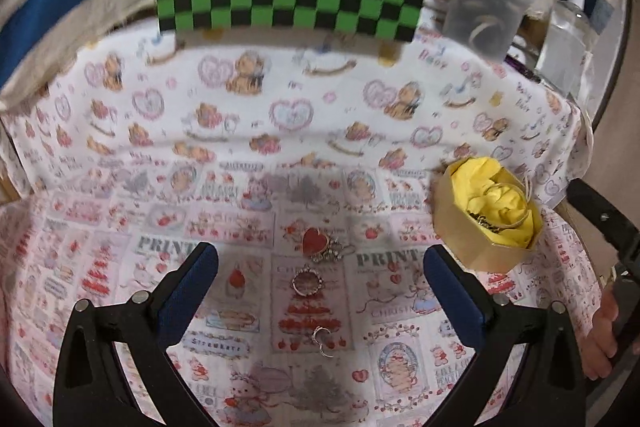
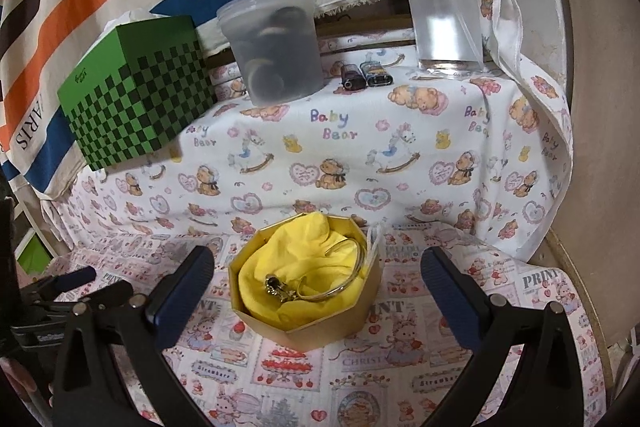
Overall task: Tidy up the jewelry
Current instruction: 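Grasp a small silver ring with the left tool while the right tool grasps another small charm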
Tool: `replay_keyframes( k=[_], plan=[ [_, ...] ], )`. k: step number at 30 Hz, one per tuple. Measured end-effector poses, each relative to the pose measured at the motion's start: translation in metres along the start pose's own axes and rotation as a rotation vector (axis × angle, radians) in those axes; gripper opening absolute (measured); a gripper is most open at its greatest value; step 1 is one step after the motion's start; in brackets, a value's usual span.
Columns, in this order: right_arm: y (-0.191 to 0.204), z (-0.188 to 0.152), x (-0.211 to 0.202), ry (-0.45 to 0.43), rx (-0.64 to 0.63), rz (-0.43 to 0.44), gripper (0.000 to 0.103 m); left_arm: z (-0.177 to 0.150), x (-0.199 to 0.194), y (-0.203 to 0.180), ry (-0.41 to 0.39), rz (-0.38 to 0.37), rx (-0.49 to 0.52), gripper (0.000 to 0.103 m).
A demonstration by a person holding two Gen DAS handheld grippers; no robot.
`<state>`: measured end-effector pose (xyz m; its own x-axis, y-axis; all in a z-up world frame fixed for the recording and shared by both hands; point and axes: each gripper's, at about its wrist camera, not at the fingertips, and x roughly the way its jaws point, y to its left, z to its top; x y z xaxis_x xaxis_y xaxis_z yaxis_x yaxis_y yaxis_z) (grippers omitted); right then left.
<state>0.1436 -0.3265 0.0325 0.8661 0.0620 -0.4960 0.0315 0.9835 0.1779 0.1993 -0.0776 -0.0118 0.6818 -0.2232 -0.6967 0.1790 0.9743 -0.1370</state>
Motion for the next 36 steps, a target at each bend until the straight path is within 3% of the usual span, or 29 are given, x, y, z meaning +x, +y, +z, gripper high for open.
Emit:
replay_keyframes(
  k=[3,6,10,14,17,20,28,30,33,36],
  plan=[
    [-0.005,0.0,0.0,0.004,0.018,-0.005,0.103,-0.001,0.018,0.006,0.095,-0.001,-0.034,0.074],
    [-0.009,0.0,0.002,0.018,0.037,-0.008,0.103,-0.005,0.033,0.011,0.159,-0.012,-0.065,0.063],
    [-0.008,0.0,0.002,0.024,0.033,-0.007,0.103,-0.008,0.044,0.008,0.162,0.059,-0.027,0.05],
    [-0.004,-0.001,0.002,0.025,0.012,-0.016,0.103,-0.008,0.045,0.005,0.156,0.075,-0.021,0.038],
    [-0.005,-0.001,0.005,0.034,0.009,-0.026,0.103,-0.007,0.045,0.004,0.166,0.086,-0.013,0.019],
    [-0.006,-0.002,0.007,0.041,0.01,-0.035,0.103,-0.006,0.046,0.0,0.179,0.06,-0.022,0.019],
    [-0.004,-0.003,0.007,0.045,0.004,-0.028,0.103,-0.005,0.015,0.003,0.14,0.101,-0.009,0.019],
    [0.001,-0.004,0.006,0.052,-0.01,-0.024,0.103,0.0,-0.01,0.007,0.084,0.129,-0.012,0.019],
    [0.022,-0.01,0.003,0.055,-0.093,-0.056,0.103,0.011,-0.057,0.012,-0.05,0.112,-0.014,0.019],
    [0.049,-0.02,0.003,0.104,-0.177,0.04,0.103,0.013,-0.087,0.023,-0.136,0.137,-0.038,0.019]
  ],
)
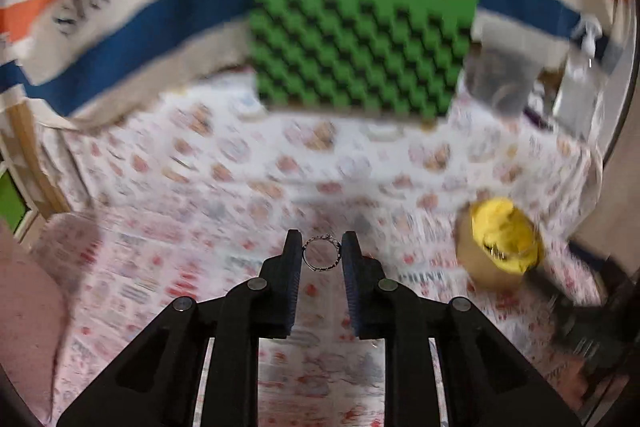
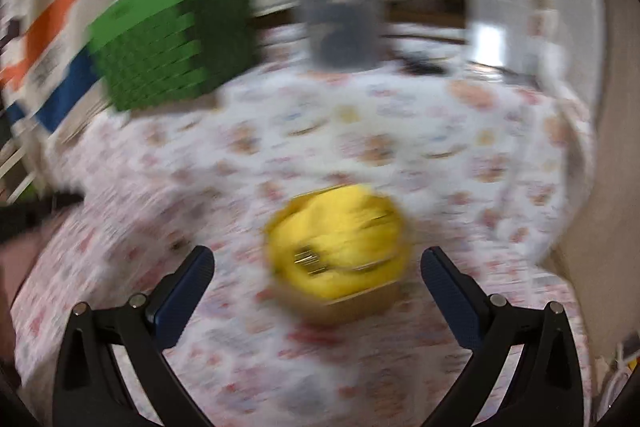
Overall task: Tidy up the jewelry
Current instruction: 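Grasp a small silver ring with the left tool while the right tool grasps another small charm, then carry the ring and the charm over the yellow-lined box with both tools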
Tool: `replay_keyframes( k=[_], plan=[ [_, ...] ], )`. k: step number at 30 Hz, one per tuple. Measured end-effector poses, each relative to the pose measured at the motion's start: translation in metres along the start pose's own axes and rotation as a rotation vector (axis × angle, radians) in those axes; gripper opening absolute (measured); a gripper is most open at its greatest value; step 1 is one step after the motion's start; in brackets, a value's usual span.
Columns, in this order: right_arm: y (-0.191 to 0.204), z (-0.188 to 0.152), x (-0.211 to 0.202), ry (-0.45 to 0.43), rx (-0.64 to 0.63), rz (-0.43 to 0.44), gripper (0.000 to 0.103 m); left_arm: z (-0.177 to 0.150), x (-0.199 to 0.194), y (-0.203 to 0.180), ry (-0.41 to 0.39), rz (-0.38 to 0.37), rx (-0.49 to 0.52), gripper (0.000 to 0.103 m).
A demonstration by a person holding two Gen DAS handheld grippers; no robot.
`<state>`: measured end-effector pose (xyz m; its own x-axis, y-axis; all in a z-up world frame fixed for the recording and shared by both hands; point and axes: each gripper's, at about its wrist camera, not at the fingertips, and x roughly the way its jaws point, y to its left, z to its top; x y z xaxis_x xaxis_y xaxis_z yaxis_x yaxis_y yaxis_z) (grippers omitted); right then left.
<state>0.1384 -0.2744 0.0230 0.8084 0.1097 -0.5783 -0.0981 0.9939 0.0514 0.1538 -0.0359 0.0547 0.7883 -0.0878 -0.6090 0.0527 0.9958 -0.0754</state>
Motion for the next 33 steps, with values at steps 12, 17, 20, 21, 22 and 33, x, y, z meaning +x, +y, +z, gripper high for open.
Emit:
replay_keyframes(
  k=[12,17,20,21,22,33],
  plan=[
    [0.106,-0.004,0.052,0.266,-0.135,0.142,0.063,-0.002,0.034,0.059,0.064,0.121,-0.141,0.019],
    [0.132,-0.014,0.077,0.349,-0.171,0.129,0.04,-0.001,0.033,0.071,0.051,0.123,-0.153,0.019],
    [0.138,-0.015,0.087,0.361,-0.167,0.118,0.036,0.0,0.034,0.079,0.061,0.103,-0.187,0.019],
    [0.139,-0.015,0.089,0.364,-0.164,0.115,0.033,0.0,0.034,0.079,0.063,0.101,-0.193,0.019],
    [0.14,-0.015,0.091,0.37,-0.163,0.119,0.032,0.0,0.034,0.079,0.063,0.103,-0.194,0.019],
    [0.154,-0.019,0.089,0.371,-0.241,0.104,0.016,0.001,0.033,0.076,0.06,0.101,-0.188,0.019]
  ],
)
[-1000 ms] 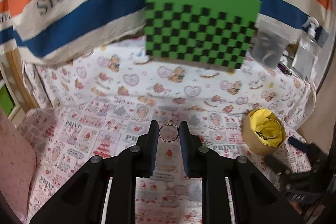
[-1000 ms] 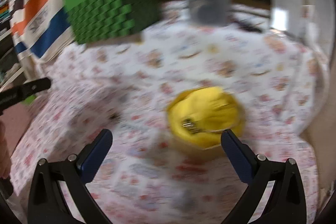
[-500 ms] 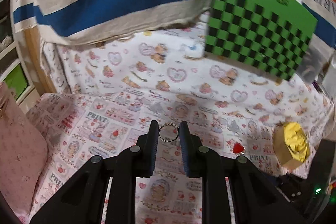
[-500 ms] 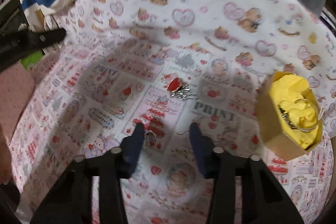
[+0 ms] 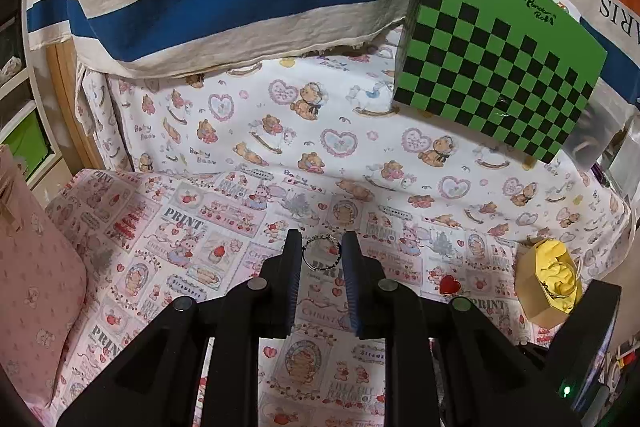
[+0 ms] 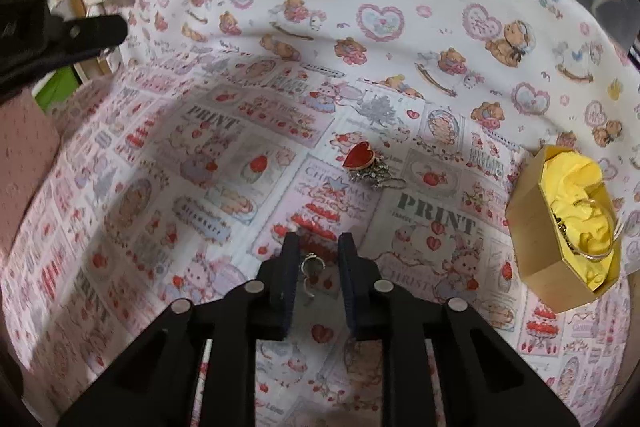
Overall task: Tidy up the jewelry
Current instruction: 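Carry the ring and the charm over the yellow-lined box with both tools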
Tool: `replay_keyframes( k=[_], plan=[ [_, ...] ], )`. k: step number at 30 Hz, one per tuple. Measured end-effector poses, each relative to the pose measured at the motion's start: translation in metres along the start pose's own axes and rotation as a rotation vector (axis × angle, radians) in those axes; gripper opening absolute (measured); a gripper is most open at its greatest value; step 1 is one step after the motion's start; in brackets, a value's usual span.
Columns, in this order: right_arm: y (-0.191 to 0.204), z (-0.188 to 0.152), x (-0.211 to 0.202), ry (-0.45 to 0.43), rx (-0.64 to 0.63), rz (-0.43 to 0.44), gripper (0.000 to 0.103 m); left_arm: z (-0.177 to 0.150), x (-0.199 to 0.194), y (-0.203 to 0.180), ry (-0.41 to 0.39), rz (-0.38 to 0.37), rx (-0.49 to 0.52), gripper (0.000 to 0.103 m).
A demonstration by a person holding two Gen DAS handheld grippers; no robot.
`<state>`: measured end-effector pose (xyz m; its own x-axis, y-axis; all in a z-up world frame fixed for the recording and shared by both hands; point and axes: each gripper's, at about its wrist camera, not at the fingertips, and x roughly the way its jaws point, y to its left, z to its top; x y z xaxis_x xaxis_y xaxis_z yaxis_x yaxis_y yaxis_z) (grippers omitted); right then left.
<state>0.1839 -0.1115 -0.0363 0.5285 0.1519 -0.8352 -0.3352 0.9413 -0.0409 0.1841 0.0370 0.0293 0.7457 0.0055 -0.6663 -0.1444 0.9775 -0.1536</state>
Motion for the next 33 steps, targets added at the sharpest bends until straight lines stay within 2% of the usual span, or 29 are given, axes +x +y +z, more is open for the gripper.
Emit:
replay_keyframes(
  k=[3,13,24,28,33],
  plan=[
    [0.002,0.0,-0.002,0.012,-0.004,0.003,0.012,-0.001,0.005,-0.003,0.015,0.004,0.013,0.019],
    [-0.016,-0.006,-0.014,0.004,0.052,0.013,0.012,-0.001,0.001,-0.004,-0.002,-0.002,0.015,0.019],
    [-0.067,-0.024,-0.053,-0.11,0.162,0.012,0.012,-0.009,0.003,-0.035,-0.003,-0.047,0.101,0.019],
    [-0.088,-0.023,-0.072,-0.166,0.191,0.009,0.012,-0.017,-0.006,-0.055,-0.064,-0.017,0.18,0.019],
    [-0.112,-0.024,-0.094,-0.26,0.21,-0.039,0.012,-0.021,-0.03,-0.068,-0.144,-0.066,0.205,0.019]
  ],
)
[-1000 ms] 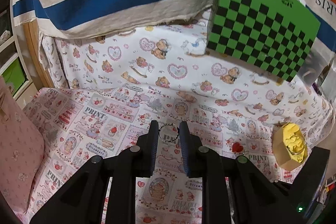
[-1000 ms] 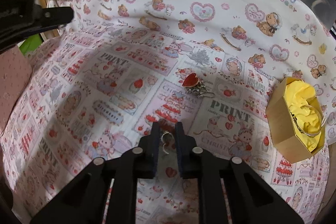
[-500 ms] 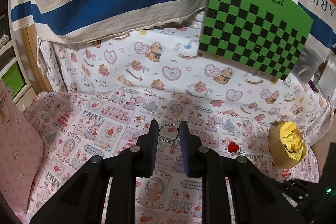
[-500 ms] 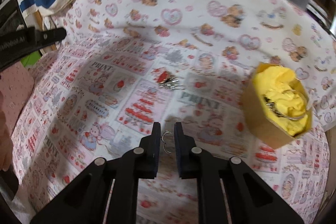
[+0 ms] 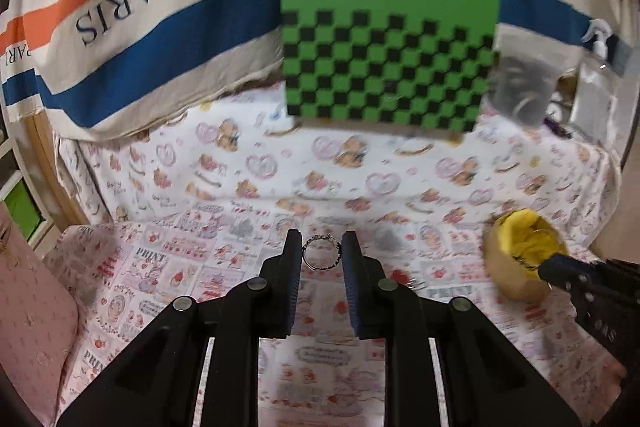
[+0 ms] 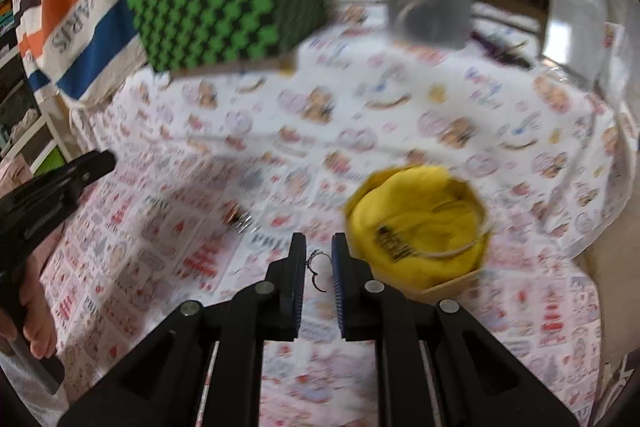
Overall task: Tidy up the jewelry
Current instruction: 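Carry the ring and the charm over the yellow-lined box with both tools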
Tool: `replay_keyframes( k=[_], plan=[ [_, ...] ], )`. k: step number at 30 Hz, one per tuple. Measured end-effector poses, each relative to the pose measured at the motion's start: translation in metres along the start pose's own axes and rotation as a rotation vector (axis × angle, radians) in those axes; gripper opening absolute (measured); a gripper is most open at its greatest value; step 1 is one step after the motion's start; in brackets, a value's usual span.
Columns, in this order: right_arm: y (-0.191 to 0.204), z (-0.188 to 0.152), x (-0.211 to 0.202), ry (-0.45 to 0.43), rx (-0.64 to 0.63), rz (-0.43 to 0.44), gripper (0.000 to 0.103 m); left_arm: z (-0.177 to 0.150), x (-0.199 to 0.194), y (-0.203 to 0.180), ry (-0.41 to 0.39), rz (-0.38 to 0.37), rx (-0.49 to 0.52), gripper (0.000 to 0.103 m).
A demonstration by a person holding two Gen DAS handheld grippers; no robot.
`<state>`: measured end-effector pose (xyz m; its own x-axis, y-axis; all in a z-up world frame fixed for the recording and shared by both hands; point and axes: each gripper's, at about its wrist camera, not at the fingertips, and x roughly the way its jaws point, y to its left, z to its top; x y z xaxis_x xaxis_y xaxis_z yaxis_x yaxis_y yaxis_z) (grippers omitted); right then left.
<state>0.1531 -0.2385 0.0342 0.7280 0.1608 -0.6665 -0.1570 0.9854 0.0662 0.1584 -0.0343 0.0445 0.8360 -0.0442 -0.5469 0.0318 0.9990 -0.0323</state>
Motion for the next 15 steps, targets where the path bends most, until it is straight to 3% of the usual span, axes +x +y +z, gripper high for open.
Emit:
replay_keyframes(
  k=[4,7,11,15],
  plan=[
    [-0.018,0.001,-0.007,-0.042,0.05,0.008,0.012,-0.001,-0.013,-0.01,-0.026,-0.079,-0.025,0.019],
    [-0.033,0.0,-0.01,-0.057,0.1,0.013,0.012,-0.002,-0.01,-0.013,0.009,-0.161,-0.083,0.019],
    [-0.052,-0.002,-0.017,-0.076,0.151,0.031,0.012,-0.004,-0.009,-0.028,0.006,-0.073,-0.044,0.019],
    [-0.059,-0.002,-0.022,-0.093,0.172,0.033,0.012,0.003,-0.013,-0.041,0.079,-0.174,-0.079,0.019]
  ],
)
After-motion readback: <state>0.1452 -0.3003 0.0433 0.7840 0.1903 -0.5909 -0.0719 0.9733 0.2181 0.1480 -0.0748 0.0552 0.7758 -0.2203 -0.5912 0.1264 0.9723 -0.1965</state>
